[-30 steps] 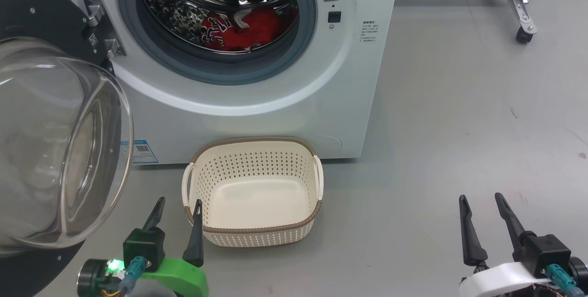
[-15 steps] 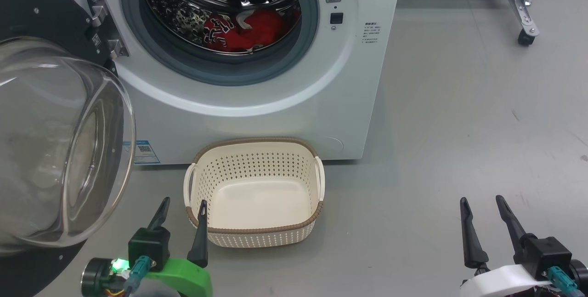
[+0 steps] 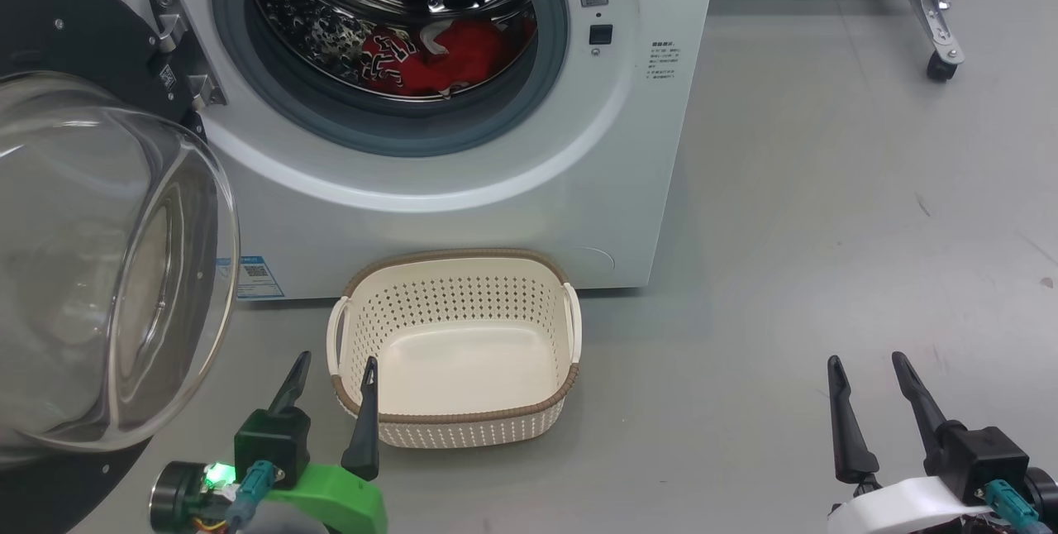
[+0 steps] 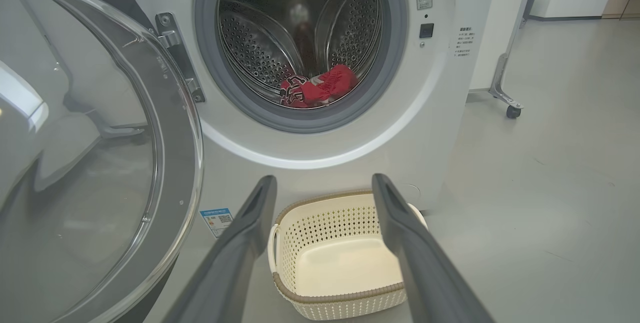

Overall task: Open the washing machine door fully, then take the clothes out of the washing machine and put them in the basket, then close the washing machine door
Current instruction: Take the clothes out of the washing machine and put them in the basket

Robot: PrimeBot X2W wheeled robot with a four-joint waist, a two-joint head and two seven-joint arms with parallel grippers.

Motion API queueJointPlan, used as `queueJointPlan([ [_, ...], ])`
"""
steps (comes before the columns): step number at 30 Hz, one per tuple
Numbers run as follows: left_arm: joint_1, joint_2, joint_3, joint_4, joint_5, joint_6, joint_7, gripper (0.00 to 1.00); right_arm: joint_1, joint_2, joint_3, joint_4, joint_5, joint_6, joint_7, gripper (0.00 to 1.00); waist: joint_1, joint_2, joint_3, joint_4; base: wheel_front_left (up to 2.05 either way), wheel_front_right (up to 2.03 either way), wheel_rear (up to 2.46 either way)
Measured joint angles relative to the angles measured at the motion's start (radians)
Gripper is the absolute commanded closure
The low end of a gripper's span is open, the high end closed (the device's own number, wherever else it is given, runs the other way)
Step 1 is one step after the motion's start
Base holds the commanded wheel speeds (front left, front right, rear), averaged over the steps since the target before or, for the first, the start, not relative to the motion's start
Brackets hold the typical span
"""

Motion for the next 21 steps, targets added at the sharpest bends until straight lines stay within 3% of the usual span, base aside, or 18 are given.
queueJointPlan([
  [21,0.004,0.000,-0.011,-0.003,0.009,0.004,0.018,0.00,0.002,0.002,-0.002,-0.002,0.000,0.000,0.000,0.00,0.0000,0.0000,-0.002,-0.005,0.83,-0.94,0.11],
])
